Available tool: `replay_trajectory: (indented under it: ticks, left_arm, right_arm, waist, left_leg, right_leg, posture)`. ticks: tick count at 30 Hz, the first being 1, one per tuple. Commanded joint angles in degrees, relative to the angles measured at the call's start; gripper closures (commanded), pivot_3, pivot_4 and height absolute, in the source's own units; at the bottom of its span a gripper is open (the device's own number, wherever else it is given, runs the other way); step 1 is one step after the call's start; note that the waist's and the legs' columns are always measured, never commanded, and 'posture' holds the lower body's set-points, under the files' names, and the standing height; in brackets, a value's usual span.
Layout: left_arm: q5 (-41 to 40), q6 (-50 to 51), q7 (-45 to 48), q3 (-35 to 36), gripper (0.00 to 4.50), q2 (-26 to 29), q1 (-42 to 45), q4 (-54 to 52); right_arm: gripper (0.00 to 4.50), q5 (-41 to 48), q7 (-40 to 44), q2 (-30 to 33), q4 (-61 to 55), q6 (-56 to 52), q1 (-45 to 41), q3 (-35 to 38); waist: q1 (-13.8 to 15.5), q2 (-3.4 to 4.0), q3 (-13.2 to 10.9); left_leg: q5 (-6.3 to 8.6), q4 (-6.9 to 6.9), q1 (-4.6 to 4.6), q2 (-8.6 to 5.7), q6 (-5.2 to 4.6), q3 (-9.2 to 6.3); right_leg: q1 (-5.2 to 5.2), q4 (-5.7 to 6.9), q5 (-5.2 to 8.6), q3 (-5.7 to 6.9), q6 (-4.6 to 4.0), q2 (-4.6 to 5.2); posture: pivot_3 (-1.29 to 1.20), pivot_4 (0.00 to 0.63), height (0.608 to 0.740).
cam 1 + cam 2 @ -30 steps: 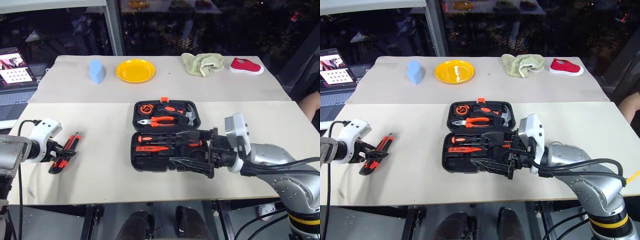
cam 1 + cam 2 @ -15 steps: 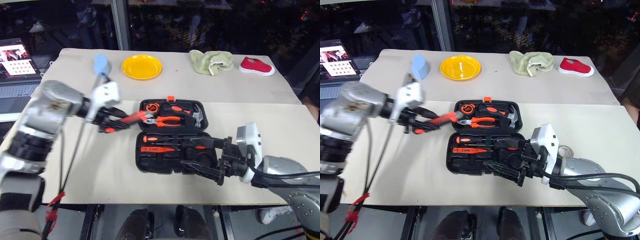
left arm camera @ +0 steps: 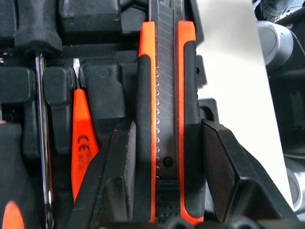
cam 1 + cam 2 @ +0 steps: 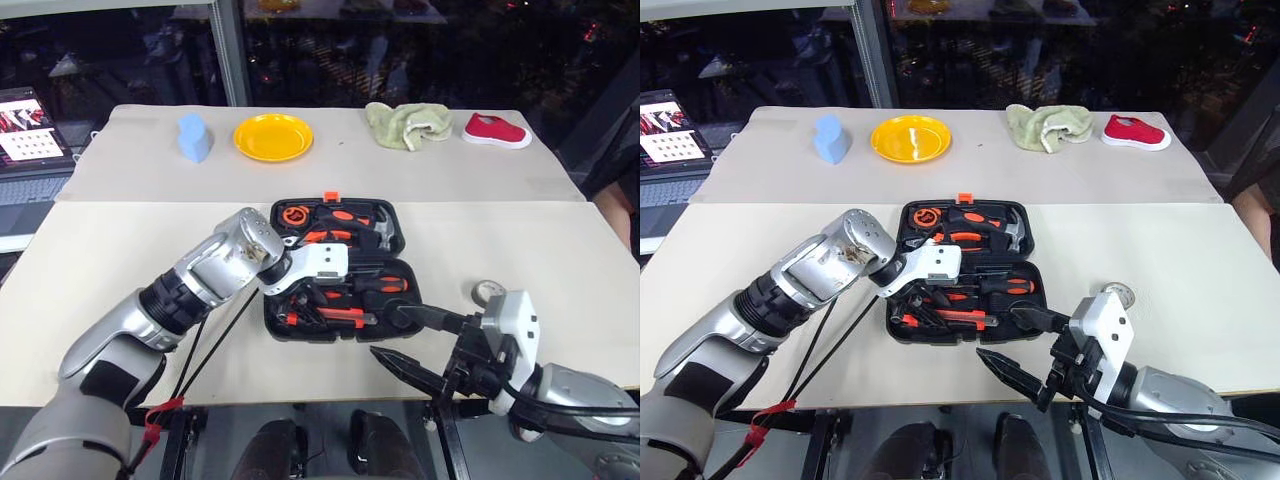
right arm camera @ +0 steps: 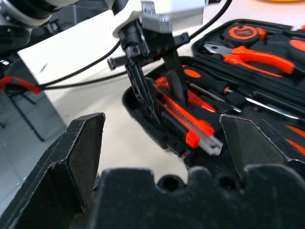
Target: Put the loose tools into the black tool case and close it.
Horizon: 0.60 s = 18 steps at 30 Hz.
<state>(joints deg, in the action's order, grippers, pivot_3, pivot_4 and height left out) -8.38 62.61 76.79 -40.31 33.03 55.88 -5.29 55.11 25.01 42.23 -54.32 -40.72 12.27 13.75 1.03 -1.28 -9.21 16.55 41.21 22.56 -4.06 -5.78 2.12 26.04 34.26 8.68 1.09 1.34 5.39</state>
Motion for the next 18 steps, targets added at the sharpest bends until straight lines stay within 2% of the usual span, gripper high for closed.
replay_trajectory:
  ticks: [1, 4, 5, 10, 13, 18]
  left_arm:
    - [-0.67, -0.30, -1.84, 0.47, 1.29, -0.74, 0.31, -0.61]
    - [-1.80, -0.42, -2.48, 2.08, 0.23, -1.09, 0.66, 0.37]
    - [-2.26, -0.64, -2.64, 3.02, 0.09, -1.20, 0.83, 0.77]
    - [-5.20, -6.16, -2.82, 10.99, 0.09, -0.14, 2.19, 5.35]
    - [-5.77, -10.47, -1.74, 12.78, 0.76, 1.22, 0.94, 7.24]
    - [-5.88, -16.66, 1.13, 13.31, 2.74, 3.44, -2.29, 7.40]
  right_arm:
    - [0.00, -0.08, 0.31, 0.22, -0.07, 1.33, -1.87, -0.42]
    - [0.00, -0.05, 0.26, 0.31, 0.30, 1.22, -2.61, -0.74]
    - [0.00, -0.04, 0.24, 0.33, 0.37, 1.18, -2.76, -0.82]
    - [0.00, 0.07, 0.40, 0.58, 0.56, 1.19, -2.77, -0.50]
    - [0.00, 0.00, 0.74, 0.81, 0.64, 1.36, -2.28, 0.01]
    - [0.00, -0.02, 1.09, 1.23, 0.37, 1.49, -1.43, 0.76]
  waist:
    - [0.01, 0.01, 0.00]
    - [0.62, 0.01, 0.00]
    - [0.86, 0.01, 0.00]
    - [1.13, 0.00, 0.00]
    - [1.02, 0.02, 0.01]
    - [1.06, 0.02, 0.01]
  left_leg:
    - [0.00, 0.00, 0.01, 0.00, 0.00, 0.00]
    - [-0.01, 0.04, 0.00, -0.01, 0.01, 0.00]
    - [0.00, 0.08, -0.01, -0.01, 0.00, 0.00]
    - [0.02, 0.17, 0.00, -0.01, -0.04, 0.00]
    - [-0.02, 0.12, -0.01, -0.01, 0.03, 0.00]
    - [-0.03, -0.06, 0.00, -0.03, 0.07, 0.03]
  right_leg:
    - [0.01, 0.00, 0.00, 0.00, 0.00, 0.00]
    - [-0.03, -0.01, -0.01, 0.02, 0.00, 0.02]
    - [-0.07, -0.01, -0.01, 0.03, 0.01, 0.04]
    - [-0.08, -0.01, -0.04, 0.00, 0.07, 0.10]
    - [-0.01, -0.01, -0.05, -0.03, 0.05, 0.14]
    - [0.09, -0.01, -0.06, -0.04, -0.02, 0.01]
  posture:
    - [0.00, 0.150, 0.740]
    - [0.00, 0.150, 0.740]
    - [0.00, 0.150, 0.740]
    - [0.00, 0.150, 0.740]
    - [0.00, 0.150, 0.740]
    - [0.00, 0.150, 0.740]
